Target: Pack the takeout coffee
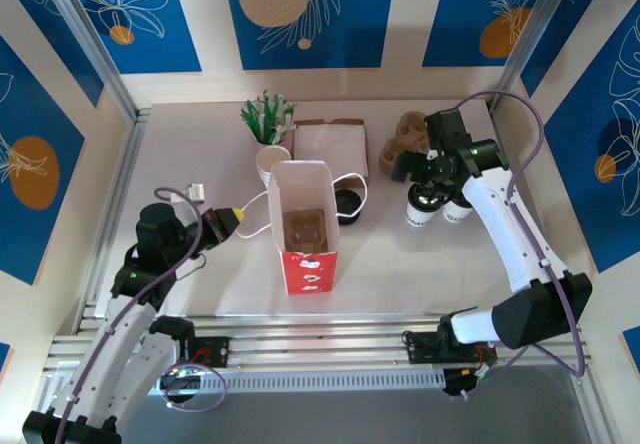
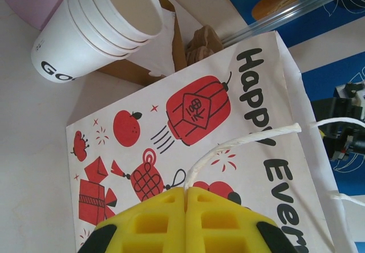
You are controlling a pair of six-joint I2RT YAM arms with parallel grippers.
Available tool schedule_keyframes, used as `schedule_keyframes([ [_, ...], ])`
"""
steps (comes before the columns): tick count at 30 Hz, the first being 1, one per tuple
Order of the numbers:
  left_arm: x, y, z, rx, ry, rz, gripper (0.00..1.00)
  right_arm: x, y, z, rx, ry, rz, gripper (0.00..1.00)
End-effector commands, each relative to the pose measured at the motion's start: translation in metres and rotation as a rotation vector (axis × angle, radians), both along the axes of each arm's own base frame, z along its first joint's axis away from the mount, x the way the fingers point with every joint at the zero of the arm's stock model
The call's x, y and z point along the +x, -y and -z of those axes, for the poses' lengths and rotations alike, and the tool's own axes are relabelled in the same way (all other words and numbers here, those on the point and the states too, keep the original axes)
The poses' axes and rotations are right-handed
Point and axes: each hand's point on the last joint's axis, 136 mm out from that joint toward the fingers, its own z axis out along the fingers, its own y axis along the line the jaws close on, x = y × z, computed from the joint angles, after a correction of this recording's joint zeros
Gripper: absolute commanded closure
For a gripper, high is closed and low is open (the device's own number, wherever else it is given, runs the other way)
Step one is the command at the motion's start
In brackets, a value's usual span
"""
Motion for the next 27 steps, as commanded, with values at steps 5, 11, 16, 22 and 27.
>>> schedule_keyframes([
  [5,-0.004,0.000,-0.012,-0.006,0.006,-0.004,1.00,0.002,0.031,0.024,-0.121,-0.133,0.119,0.01],
  [11,-0.003,0.001,-0.011,-0.010,-0.002,-0.004,1.00,0.004,0.032,0.047,-0.135,-0.226,0.122,0.01],
  [16,-0.002,0.001,-0.011,0.000,-0.001,-0.004,1.00,0.007,0.035,0.059,-0.108,-0.254,0.127,0.01],
  [22,-0.002,0.000,-0.010,0.026,-0.003,-0.003,1.00,0.008,0.032,0.068,-0.094,-0.284,0.112,0.01],
  [27,-0.001,0.000,-0.009,0.037,-0.006,-0.007,1.00,0.011,0.024,0.073,-0.062,-0.294,0.085,0.01],
])
